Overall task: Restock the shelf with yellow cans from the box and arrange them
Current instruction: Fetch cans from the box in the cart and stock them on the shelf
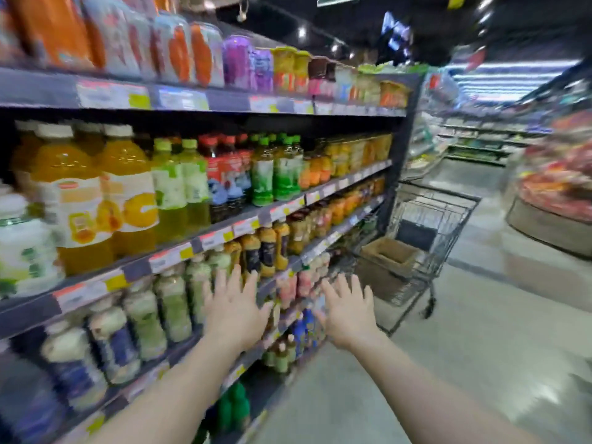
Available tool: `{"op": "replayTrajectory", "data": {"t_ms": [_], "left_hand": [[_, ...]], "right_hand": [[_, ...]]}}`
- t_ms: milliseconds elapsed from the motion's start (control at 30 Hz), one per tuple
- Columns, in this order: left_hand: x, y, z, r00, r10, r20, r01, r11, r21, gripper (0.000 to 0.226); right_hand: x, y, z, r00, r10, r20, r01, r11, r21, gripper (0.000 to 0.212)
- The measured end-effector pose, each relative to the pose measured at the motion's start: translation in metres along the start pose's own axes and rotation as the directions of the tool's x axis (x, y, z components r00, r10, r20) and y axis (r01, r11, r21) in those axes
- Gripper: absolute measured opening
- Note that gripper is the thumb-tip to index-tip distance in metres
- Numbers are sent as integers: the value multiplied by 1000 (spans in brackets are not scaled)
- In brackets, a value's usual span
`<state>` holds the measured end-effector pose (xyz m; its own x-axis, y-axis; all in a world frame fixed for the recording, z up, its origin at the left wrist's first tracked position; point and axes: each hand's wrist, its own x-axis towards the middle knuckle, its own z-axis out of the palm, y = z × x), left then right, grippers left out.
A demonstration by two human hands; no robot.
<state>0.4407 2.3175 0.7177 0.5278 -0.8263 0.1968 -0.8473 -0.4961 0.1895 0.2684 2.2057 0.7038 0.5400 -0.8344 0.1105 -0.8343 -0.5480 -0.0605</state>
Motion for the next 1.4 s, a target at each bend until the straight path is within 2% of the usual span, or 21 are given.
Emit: {"op": "replayTrajectory", "data": {"t_ms": [133,300,533,667,800,1033,1267,1400], "left_hand": [[71,104,57,991,131,18,-132,991,31,69],[180,199,118,971,226,74,-228,973,22,71],[326,343,166,944,311,115,-307,950,-52,74],[388,428,205,940,331,88,-326,943,-62,73],[443,505,253,956,282,85,-275,958,-81,71],[533,590,316,995,54,83,-48,996,-71,75],[606,599,376,980,-194,45,196,979,-59,74],[646,604,415,967,-252,40,254,963,-86,75]], "right_hand": [[52,95,17,985,174,13,-174,985,8,69],[141,201,23,950,311,9,-311,950,12,68],[257,344,20,907,421,-17,-420,907,44,65],[311,430,30,899,437,-1,-437,899,34,66],[380,523,45,926,377,8,-377,925,46,65],[516,654,63,978,172,114,-174,985,0,65],[649,689,112,985,-90,145,93,996,-15,64],[716,697,149,963,-188,192,184,982,40,65]]}}
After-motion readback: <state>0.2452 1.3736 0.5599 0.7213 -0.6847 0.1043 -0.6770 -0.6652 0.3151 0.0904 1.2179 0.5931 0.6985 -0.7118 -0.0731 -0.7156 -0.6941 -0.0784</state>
